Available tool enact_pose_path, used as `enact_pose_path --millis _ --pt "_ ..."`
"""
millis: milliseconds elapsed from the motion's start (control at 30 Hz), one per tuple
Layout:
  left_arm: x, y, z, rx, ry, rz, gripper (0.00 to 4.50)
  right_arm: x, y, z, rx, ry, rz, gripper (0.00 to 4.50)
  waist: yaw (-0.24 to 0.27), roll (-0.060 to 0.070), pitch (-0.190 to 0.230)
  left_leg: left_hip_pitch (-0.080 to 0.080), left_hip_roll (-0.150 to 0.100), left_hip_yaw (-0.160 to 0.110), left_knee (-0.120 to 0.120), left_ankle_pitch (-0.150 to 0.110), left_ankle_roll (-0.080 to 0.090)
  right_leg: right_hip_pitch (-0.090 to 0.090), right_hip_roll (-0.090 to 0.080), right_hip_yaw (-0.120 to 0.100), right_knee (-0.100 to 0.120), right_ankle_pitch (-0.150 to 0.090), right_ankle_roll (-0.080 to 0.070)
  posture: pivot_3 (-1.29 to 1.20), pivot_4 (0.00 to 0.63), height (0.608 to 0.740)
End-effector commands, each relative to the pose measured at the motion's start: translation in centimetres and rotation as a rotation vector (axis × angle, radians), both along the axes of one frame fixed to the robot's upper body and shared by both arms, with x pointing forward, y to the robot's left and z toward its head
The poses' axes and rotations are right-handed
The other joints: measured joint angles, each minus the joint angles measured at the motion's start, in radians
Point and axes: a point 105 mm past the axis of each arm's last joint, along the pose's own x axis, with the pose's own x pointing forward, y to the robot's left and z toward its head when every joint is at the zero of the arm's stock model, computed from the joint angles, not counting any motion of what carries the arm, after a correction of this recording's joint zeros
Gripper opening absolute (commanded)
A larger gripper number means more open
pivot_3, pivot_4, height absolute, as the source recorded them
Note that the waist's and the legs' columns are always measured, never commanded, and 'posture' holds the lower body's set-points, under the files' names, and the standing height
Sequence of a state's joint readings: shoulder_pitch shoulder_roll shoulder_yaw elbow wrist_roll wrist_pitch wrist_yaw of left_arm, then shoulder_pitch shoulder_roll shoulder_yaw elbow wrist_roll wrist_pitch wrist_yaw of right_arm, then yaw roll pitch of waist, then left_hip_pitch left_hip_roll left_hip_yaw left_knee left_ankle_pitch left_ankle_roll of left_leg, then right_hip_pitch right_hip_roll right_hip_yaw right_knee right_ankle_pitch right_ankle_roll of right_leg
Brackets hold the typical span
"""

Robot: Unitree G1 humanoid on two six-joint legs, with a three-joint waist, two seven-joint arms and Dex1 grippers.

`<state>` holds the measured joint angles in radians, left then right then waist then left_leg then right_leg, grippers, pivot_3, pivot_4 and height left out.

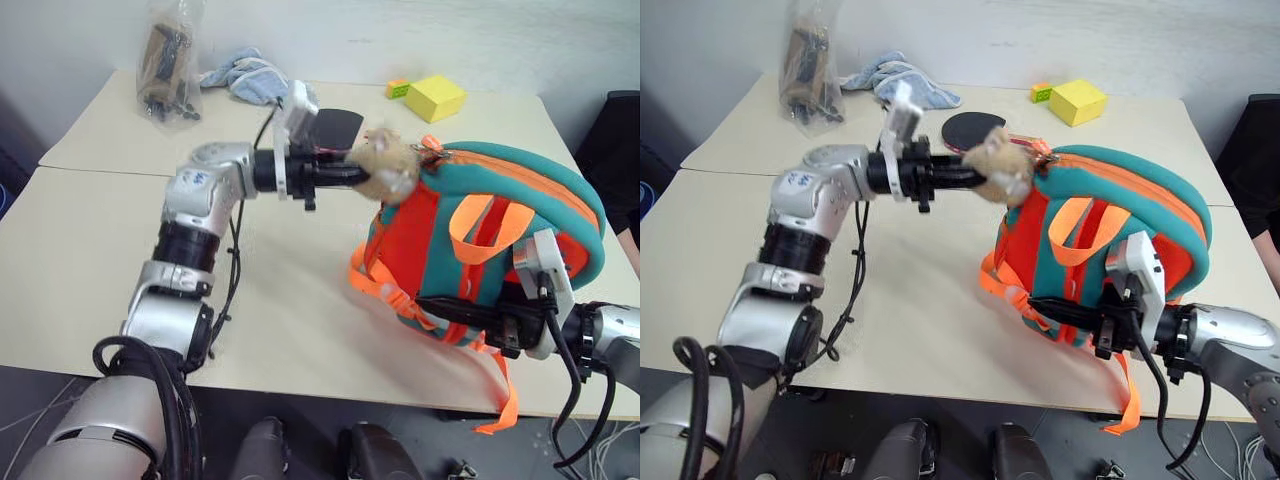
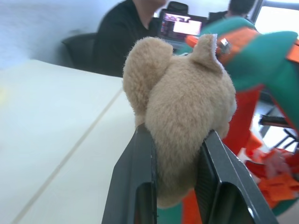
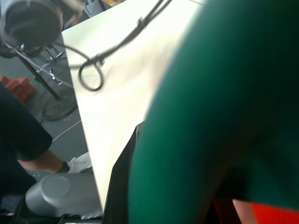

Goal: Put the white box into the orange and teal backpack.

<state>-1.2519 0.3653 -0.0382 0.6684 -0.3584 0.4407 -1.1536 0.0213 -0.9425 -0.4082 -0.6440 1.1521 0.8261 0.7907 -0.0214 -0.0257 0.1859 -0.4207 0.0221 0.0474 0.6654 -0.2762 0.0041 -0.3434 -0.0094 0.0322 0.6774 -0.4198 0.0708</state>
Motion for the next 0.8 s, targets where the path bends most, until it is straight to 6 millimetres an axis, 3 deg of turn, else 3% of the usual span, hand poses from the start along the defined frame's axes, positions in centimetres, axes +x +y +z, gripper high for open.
enact_pose_path --millis 33,133,233,333,433,533,633,733,800 --pt "1.1 2.2 -0.4 0.056 -0.042 0.055 0.68 -1.0 -0.5 1.3 -0.004 -0.057 0.05 0.0 -0.003 0.0 0.0 0.0 0.0 0.0 0.0 0.0 0.0 0.0 0.0 0.0 0.0 0.0 0.0 0.0 0.15 0.74" --pt "1.3 3.4 -3.4 0.184 -0.046 0.05 0.68 -0.6 -1.0 1.6 0.001 -0.087 0.016 0.0 -0.007 0.0 0.0 0.001 0.0 0.0 0.0 0.0 0.0 0.0 0.0 0.0 0.001 0.0 0.0 0.0 0.15 0.74" --pt "1.6 4.3 -8.1 0.381 -0.092 0.062 0.68 0.0 -1.4 1.6 0.017 -0.096 -0.042 0.0 -0.005 0.0 0.0 0.002 0.0 0.0 0.0 0.0 0.0 0.0 0.0 0.001 0.0 0.0 0.0 0.0 0.15 0.74" --pt "1.8 3.2 -12.3 0.513 -0.147 0.058 0.68 -0.2 -1.3 1.4 0.037 -0.101 -0.043 0.0 -0.001 0.0 0.0 0.001 0.0 0.0 0.001 0.0 0.0 0.0 -0.001 0.001 0.0 0.0 0.0 0.0 0.15 0.74" --pt "1.5 1.0 -14.7 0.555 -0.19 0.027 0.68 0.1 -1.2 1.0 0.037 -0.117 -0.075 0.0 0.013 0.0 0.0 0.0 0.0 0.0 0.002 0.0 0.001 0.0 -0.001 0.0 0.001 0.0 0.0 0.0 0.15 0.74" --pt "0.2 -1.0 -15.2 0.493 -0.183 -0.059 0.68 0.8 -1.2 0.9 0.048 -0.152 -0.134 0.0 0.021 0.0 0.0 0.0 -0.001 0.0 0.002 -0.001 0.001 0.0 -0.003 0.0 0.001 0.0 0.0 0.0 0.15 0.74" --pt "-1.1 -1.0 -15.1 0.419 -0.139 -0.117 0.68 1.5 -1.3 0.4 0.035 -0.188 -0.21 0.0 0.02 0.0 0.0 0.001 -0.001 0.0 0.002 0.0 0.001 0.0 -0.002 0.0 0.002 0.0 0.0 0.0 0.15 0.74" --pt "-1.5 0.8 -15.1 0.408 -0.083 -0.102 0.67 1.7 -1.7 -0.3 0.021 -0.174 -0.247 0.88 0.017 0.0 0.0 0.0 0.0 0.0 0.001 0.0 0.001 -0.001 -0.002 0.0 0.003 0.0 0.0 0.0 0.15 0.74" --pt "-1.5 3.1 -14.6 0.386 -0.011 -0.066 1.29 0.9 -2.6 -0.2 0.048 -0.125 -0.263 1.58 0.017 0.0 -0.001 0.001 0.0 0.0 0.001 0.0 0.0 -0.001 -0.002 0.0 0.003 0.0 0.0 0.0 0.15 0.74"
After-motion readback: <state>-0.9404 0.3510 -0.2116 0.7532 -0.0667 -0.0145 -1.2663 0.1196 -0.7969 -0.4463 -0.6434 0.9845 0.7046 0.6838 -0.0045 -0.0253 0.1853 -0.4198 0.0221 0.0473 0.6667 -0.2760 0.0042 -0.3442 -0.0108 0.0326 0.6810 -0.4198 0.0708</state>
